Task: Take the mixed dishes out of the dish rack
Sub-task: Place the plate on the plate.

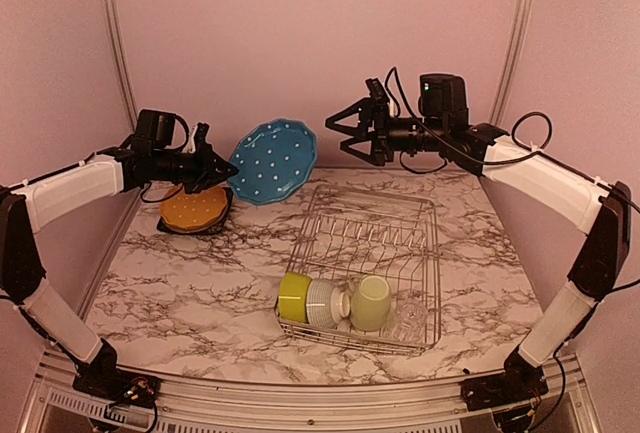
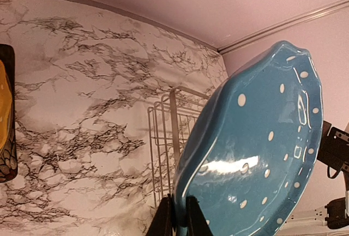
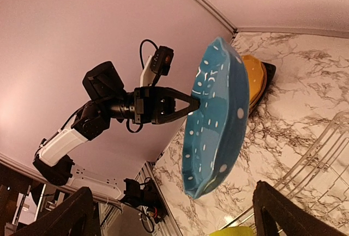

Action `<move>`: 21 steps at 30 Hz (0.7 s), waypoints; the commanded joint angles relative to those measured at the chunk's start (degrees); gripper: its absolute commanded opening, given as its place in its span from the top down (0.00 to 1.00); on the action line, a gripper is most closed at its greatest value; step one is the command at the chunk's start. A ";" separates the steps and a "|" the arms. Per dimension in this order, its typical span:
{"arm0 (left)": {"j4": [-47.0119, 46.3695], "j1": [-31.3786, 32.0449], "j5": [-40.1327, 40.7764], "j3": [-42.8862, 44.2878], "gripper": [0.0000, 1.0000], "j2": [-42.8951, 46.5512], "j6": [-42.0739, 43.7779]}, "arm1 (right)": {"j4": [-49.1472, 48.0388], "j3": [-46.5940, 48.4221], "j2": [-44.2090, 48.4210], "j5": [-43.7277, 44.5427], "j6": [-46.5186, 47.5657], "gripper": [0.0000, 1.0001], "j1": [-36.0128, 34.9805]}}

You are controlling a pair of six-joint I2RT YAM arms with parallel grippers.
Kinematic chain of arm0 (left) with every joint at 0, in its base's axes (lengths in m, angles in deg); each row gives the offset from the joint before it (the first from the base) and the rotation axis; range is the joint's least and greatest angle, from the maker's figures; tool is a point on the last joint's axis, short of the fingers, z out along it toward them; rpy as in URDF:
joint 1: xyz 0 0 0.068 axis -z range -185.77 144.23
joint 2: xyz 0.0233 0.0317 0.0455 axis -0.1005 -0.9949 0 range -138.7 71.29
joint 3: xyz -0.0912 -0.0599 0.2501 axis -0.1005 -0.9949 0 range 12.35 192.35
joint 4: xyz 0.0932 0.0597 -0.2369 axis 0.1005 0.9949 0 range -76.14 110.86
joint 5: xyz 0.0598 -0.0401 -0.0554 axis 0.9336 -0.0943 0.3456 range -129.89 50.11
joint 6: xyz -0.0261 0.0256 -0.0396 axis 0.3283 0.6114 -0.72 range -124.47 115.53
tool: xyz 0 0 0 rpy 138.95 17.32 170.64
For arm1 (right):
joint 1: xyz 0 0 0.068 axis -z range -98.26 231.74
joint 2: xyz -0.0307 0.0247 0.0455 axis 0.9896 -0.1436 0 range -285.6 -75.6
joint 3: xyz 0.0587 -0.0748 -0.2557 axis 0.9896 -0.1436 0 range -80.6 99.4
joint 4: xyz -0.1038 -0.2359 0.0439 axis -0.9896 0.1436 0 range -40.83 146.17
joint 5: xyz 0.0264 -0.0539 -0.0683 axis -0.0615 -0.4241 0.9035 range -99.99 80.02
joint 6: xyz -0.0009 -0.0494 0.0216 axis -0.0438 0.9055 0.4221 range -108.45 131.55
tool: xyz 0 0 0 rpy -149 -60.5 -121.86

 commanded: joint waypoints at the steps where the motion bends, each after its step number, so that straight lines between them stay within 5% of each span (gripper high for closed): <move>1: -8.50 -5.02 0.55 -1.52 1.00 4.01 -4.72 | 6.17 3.10 1.34 4.74 3.30 0.02 0.71; 11: -5.19 -15.67 7.68 -5.89 1.00 6.01 -3.66 | 20.24 8.31 2.95 17.41 13.11 0.02 0.78; 21: -1.99 -23.51 8.87 -5.43 1.00 2.06 0.11 | 18.38 0.91 11.52 29.48 14.66 0.02 3.96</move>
